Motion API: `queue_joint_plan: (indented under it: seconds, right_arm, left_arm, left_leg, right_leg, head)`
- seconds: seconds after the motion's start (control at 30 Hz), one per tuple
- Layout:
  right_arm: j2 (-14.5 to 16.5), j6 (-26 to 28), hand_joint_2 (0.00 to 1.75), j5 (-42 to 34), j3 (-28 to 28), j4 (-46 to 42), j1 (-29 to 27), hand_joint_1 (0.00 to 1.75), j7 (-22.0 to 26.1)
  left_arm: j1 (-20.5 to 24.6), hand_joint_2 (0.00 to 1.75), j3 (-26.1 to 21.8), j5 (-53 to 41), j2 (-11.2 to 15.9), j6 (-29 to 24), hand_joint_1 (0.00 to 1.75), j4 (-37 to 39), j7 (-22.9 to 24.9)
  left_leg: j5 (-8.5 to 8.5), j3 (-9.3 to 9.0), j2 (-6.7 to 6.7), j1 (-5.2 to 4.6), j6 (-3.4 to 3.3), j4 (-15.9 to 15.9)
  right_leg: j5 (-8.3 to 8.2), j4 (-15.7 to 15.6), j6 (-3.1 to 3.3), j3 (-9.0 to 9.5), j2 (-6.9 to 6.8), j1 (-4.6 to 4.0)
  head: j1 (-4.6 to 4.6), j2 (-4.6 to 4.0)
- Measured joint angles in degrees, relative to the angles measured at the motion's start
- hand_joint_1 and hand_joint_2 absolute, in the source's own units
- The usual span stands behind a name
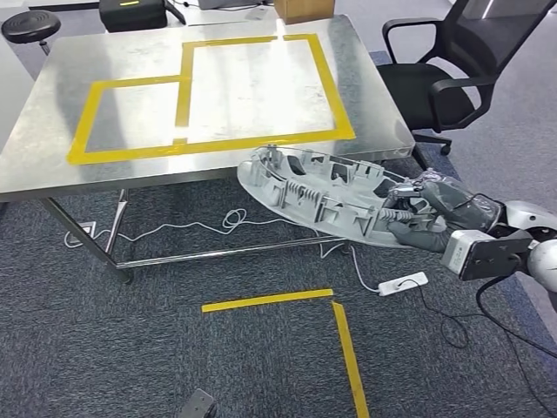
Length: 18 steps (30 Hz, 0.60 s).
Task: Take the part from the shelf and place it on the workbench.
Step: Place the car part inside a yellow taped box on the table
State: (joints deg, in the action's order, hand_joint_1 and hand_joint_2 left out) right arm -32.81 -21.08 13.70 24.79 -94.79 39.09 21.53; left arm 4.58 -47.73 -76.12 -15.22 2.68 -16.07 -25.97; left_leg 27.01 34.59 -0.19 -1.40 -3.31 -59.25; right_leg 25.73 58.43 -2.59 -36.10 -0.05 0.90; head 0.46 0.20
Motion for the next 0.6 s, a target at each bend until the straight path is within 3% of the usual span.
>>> queue_joint_plan:
  seconds: [0.17,0.27,0.33,0.37,0.47,0.5,0.53,0.6]
  right_arm:
    - [-0.1,0.0,1.75,-0.4,0.0,0.0,0.0,1.75,0.0]
    - [-0.4,0.0,1.75,-0.5,0.0,0.0,-0.1,1.75,0.0]
    - [-0.7,0.0,1.75,-0.6,-0.1,0.0,-0.1,1.75,0.1]
    - [-0.9,0.0,1.75,-0.7,-0.2,0.0,0.0,1.75,0.1]
    - [-1.0,0.0,1.75,-0.9,-0.3,0.0,-0.1,1.75,0.2]
    - [-1.1,0.0,1.75,-0.9,-0.3,0.0,-0.2,1.75,0.2]
    - [-1.1,-0.1,1.75,-0.9,-0.3,0.0,-0.3,1.75,0.2]
    - [-1.3,-0.2,1.75,-0.9,-0.3,0.0,-0.4,1.75,0.1]
  left_arm:
    - [0.0,0.00,0.0,0.0,0.0,-0.9,0.00,0.0,-0.2]
    - [0.0,0.00,0.0,0.0,0.0,-1.3,0.00,0.0,-0.3]
    - [0.0,0.00,0.1,0.0,0.0,-1.3,0.00,0.0,-0.4]
    - [0.0,0.00,0.1,0.0,-0.1,-1.3,0.00,0.0,-0.5]
    - [0.0,0.00,0.1,0.0,-0.1,-1.3,0.00,0.0,-0.5]
    - [0.0,0.00,0.1,0.0,-0.1,-1.3,0.00,0.0,-0.5]
    - [-0.1,0.00,0.1,0.0,-0.1,-1.4,0.00,0.0,-0.5]
    - [-0.1,0.00,0.1,0.0,-0.1,-1.4,0.00,0.0,-0.6]
  left_leg:
    - [0.13,0.02,0.00,-0.23,-0.20,-0.1]
    - [-0.17,-0.32,0.05,-0.35,-0.83,0.8]
    - [-0.31,-1.11,0.06,-0.09,-1.23,1.7]
    - [-0.24,-1.46,0.03,0.04,-1.41,2.0]
    - [0.36,-1.94,0.06,0.11,-1.67,2.1]
    - [0.58,-2.22,0.08,0.11,-1.56,2.1]
    - [0.89,-2.61,0.09,0.13,-1.40,2.1]
    - [1.84,-3.89,0.11,0.24,-0.87,1.9]
  right_leg:
    - [-0.07,-0.1,-0.17,0.10,-0.04,0.22]
    - [-1.08,0.1,-0.85,0.36,-0.04,0.36]
    - [-0.76,1.3,-1.24,-0.30,-0.02,0.38]
    - [0.36,3.1,-1.29,-1.28,-0.02,0.40]
    - [4.74,12.8,-1.50,-6.52,0.00,0.37]
    - [5.10,14.7,-1.62,-7.71,-0.01,0.40]
    - [4.31,14.4,-1.70,-7.87,-0.03,0.44]
    - [0.19,7.9,-1.96,-5.06,-0.15,0.59]
  head:
    - [0.01,0.00]
    - [0.01,0.00]
    - [0.13,0.00]
    - [0.21,0.00]
    - [0.33,0.00]
    - [0.32,0.00]
    - [0.34,0.00]
    - [0.35,0.00]
